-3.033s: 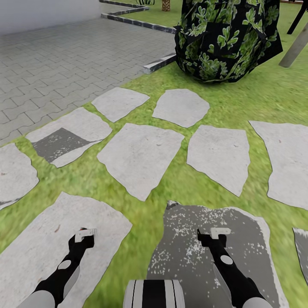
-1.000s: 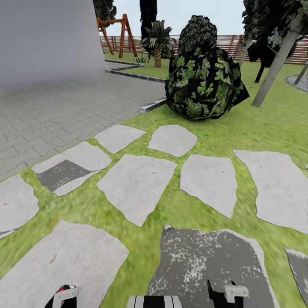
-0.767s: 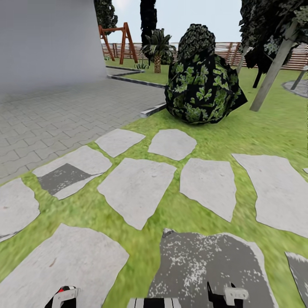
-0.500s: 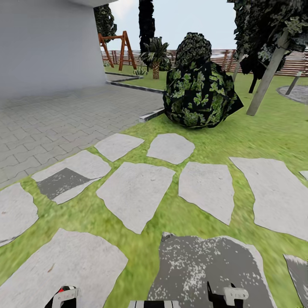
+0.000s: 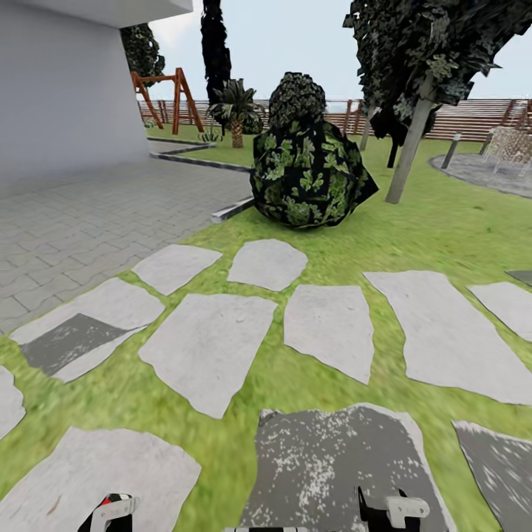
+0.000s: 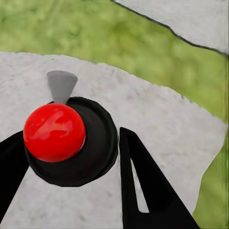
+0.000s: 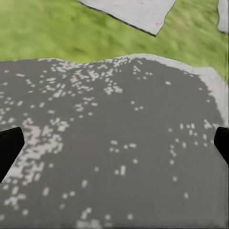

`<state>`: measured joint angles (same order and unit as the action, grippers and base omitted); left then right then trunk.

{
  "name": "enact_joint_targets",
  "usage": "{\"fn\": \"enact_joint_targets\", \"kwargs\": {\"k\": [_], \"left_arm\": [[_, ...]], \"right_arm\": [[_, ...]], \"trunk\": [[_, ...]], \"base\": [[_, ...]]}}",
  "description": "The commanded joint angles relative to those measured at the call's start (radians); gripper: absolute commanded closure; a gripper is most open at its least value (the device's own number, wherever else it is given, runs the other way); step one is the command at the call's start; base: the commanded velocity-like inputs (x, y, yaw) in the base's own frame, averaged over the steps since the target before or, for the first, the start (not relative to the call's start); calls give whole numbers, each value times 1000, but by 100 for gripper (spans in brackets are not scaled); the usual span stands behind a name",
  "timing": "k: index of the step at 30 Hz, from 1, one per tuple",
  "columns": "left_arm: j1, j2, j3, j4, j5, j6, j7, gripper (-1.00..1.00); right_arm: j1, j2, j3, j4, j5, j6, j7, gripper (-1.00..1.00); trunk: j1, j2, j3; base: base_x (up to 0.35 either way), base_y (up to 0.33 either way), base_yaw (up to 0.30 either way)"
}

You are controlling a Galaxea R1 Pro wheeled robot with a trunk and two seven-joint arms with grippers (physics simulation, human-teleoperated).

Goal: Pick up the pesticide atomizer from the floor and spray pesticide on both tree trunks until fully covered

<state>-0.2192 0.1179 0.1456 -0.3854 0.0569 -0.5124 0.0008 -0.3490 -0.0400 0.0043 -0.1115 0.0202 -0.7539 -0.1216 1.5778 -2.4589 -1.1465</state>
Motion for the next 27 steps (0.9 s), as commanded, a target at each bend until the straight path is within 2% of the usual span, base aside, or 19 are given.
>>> {"fn": "enact_joint_targets", "kwargs": {"k": [1, 27], "left_arm": [[0, 0, -1, 0, 4, -3, 0, 100], [0, -3, -1, 2, -3, -3, 1, 100]], "right_arm": [[-1, 0, 1, 1, 2, -2, -4, -100], [-1, -1, 0, 1, 1, -2, -4, -100]], "trunk": [[-4, 7, 2], [-104, 189, 84]], "base": [[0, 0, -266], [0, 0, -267]]}}
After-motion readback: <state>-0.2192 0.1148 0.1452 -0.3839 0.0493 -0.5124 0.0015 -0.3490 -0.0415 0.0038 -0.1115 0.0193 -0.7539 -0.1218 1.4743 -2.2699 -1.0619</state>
